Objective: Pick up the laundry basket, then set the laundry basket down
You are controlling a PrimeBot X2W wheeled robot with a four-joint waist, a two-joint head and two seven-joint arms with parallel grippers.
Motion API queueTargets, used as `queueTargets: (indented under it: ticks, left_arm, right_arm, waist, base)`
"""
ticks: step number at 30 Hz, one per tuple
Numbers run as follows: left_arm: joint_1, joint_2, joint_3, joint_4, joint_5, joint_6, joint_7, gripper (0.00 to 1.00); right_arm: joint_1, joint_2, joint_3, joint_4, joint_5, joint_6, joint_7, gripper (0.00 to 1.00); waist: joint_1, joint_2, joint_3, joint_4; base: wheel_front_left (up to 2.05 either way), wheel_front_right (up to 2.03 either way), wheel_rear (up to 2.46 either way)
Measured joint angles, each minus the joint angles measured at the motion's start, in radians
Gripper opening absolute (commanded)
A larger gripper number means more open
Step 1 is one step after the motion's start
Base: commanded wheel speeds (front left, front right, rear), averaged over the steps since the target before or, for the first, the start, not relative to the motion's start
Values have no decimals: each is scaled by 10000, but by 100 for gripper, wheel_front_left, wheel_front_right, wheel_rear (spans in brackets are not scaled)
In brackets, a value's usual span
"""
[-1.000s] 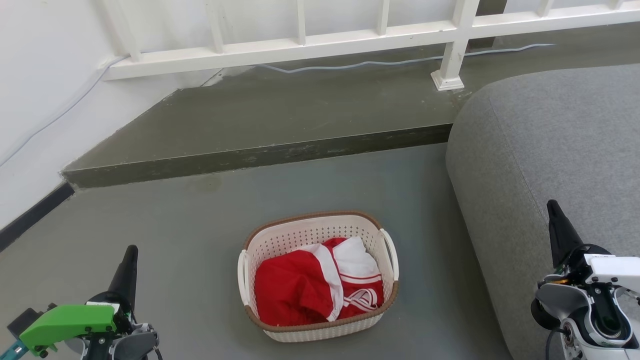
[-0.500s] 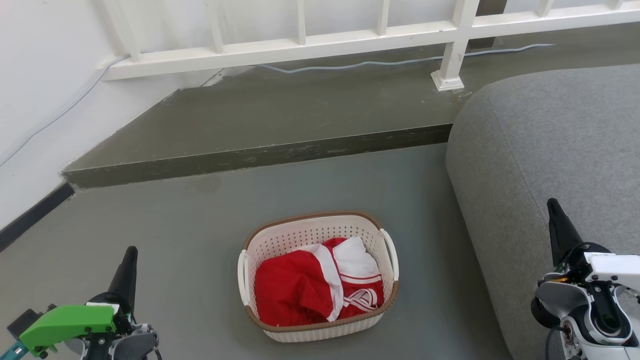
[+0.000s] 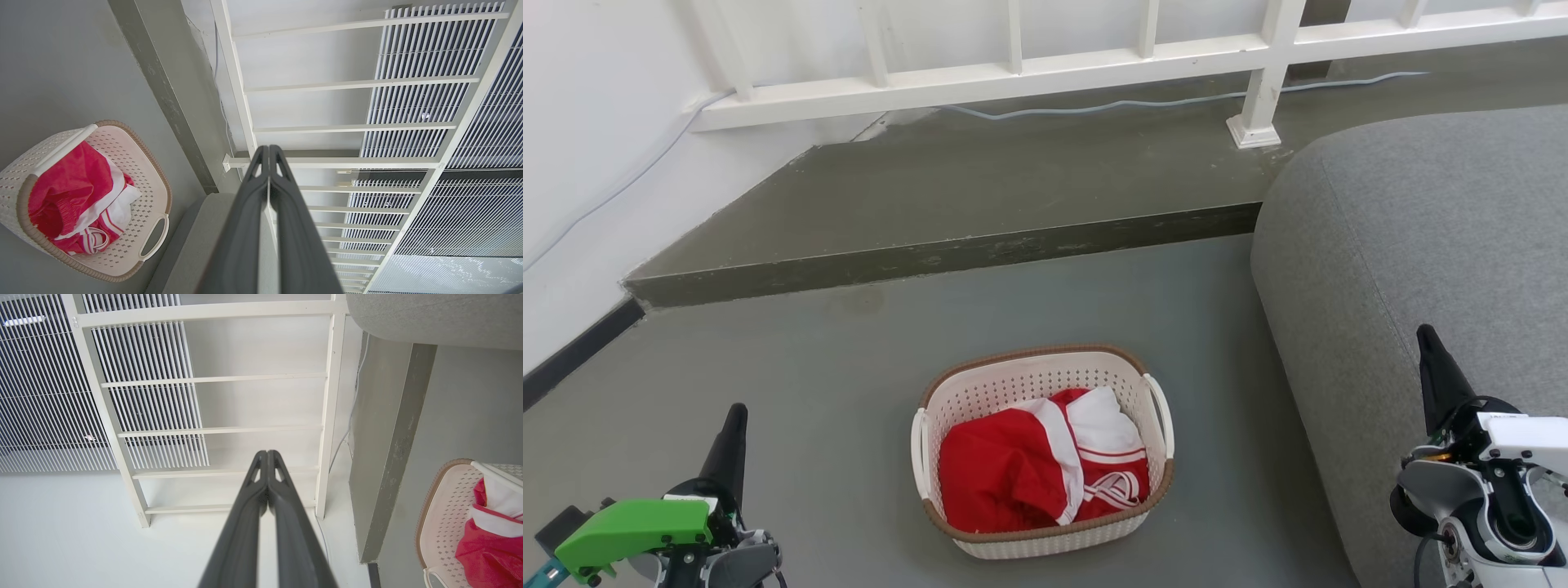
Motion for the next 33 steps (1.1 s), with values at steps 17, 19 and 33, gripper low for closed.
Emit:
queueTargets:
  ticks: [17,19,33]
  left_arm:
    - [-8,-2,10,52,0,-13,2,0]
    - [-9,-2,12,56,0,-13,2,0]
    - [-17,-6,23,84,0,-75,31,0]
  right_arm:
    - [-5,4,-10,29,0,0,13,0]
    - [-5,6,-10,35,0,0,13,0]
    - [-9,10,-23,67,-2,2,84,0]
  waist:
    - [0,0,-2,0]
    - [0,0,-2,0]
    - [0,0,-3,0]
  base:
    - [0,0,0]
    - [0,0,0]
    - [0,0,0]
